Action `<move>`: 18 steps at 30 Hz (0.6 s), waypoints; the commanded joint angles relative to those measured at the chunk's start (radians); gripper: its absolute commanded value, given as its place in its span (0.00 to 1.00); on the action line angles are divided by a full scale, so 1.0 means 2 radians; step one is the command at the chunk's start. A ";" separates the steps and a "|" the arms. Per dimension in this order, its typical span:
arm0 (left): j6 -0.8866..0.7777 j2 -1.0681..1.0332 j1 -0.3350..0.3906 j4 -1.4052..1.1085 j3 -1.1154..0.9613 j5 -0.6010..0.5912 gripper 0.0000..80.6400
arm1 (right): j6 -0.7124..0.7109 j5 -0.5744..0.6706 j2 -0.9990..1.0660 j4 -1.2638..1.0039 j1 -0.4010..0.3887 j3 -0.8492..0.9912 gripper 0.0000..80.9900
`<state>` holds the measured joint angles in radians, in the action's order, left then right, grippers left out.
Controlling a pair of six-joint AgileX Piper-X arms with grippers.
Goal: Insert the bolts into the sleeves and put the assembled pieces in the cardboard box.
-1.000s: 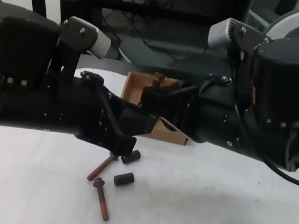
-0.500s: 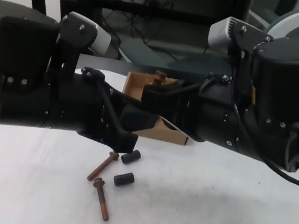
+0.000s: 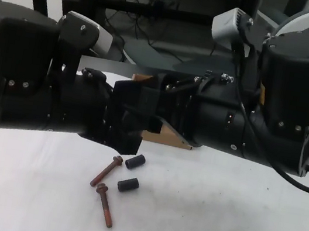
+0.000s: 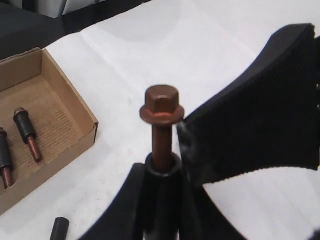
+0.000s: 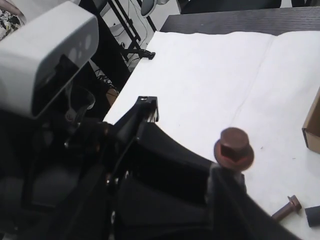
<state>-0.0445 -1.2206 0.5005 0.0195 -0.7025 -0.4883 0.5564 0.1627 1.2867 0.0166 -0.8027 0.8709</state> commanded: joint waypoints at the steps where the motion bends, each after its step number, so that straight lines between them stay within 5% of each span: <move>1: -0.002 0.002 -0.001 -0.023 -0.007 0.001 0.02 | 0.000 0.008 -0.002 0.008 -0.001 0.001 0.75; 18: 0.036 0.009 -0.001 0.035 -0.007 0.028 0.02 | -0.027 0.016 -0.033 0.045 0.067 0.001 0.75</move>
<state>0.0156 -1.2213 0.5005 0.0989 -0.7025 -0.4431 0.5149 0.1794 1.2305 0.0965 -0.6774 0.8709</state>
